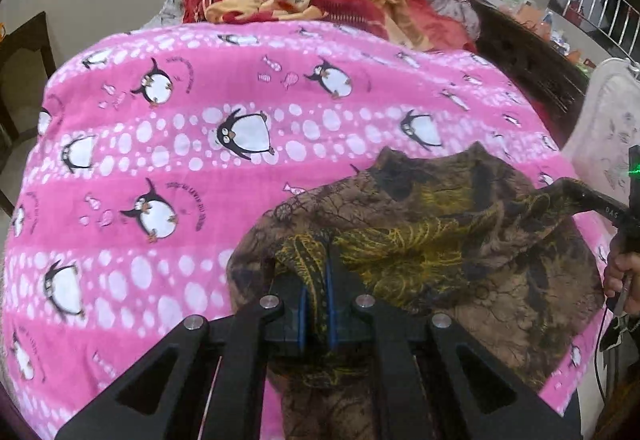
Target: Fold small clothes
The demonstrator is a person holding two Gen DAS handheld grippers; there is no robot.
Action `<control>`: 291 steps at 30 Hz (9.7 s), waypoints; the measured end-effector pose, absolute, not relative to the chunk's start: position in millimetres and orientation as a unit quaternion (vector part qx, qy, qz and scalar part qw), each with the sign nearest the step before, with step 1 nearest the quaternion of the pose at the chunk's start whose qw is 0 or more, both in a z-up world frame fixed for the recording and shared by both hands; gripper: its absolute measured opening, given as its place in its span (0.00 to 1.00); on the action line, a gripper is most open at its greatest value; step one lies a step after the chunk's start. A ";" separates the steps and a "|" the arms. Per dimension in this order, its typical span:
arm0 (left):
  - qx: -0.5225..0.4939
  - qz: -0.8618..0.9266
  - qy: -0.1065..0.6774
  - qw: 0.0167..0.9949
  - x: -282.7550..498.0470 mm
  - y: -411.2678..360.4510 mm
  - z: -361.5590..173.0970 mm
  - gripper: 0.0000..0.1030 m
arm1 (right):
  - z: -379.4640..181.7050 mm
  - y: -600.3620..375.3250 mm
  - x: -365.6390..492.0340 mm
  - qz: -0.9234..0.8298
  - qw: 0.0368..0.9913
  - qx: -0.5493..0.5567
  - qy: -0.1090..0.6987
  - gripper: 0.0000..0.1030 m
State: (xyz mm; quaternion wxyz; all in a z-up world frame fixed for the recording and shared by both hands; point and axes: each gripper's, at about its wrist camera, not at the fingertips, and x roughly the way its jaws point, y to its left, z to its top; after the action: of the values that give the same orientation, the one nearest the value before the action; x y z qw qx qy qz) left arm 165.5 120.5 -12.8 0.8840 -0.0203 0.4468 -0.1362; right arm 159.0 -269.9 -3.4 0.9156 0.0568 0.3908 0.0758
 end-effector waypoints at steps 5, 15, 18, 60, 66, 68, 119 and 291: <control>-0.010 -0.129 0.448 0.885 182.0 113.8 -25.7 0.07 | -9.3 -273.5 179.3 0.062 0.914 0.060 0.395 0.05; 0.008 -0.103 0.419 0.902 177.1 106.2 -54.8 0.11 | -58.0 -271.6 191.2 0.053 0.891 0.067 0.445 0.07; 0.043 -0.094 0.402 0.910 170.4 97.6 -55.1 0.12 | -58.3 -280.3 191.9 0.066 0.886 0.092 0.449 0.10; -0.092 0.038 0.431 0.897 230.2 98.5 -2.7 0.62 | 12.3 -238.2 223.0 0.073 0.907 0.087 0.404 0.75; -0.116 0.021 0.394 0.912 238.5 78.7 -7.5 0.67 | 5.9 -228.4 226.1 0.024 0.913 0.088 0.397 0.75; -0.074 0.025 0.382 0.921 246.9 69.1 -27.1 0.69 | -16.1 -229.6 230.0 0.020 0.901 0.090 0.425 0.75; 0.003 -0.013 0.418 0.908 154.9 -4.5 -67.8 0.83 | -55.0 -174.2 124.7 0.030 0.909 -0.035 0.415 0.93; -0.077 -0.298 0.405 0.861 44.7 -202.4 -25.6 0.06 | -17.2 -203.9 288.8 0.226 0.742 -0.099 0.623 0.12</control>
State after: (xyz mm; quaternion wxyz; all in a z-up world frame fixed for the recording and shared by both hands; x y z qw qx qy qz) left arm 44.7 -202.4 -25.6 0.8607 -0.0771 0.4055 -0.2982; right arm 288.8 -203.9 -17.2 0.7423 -0.0989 0.6231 0.2255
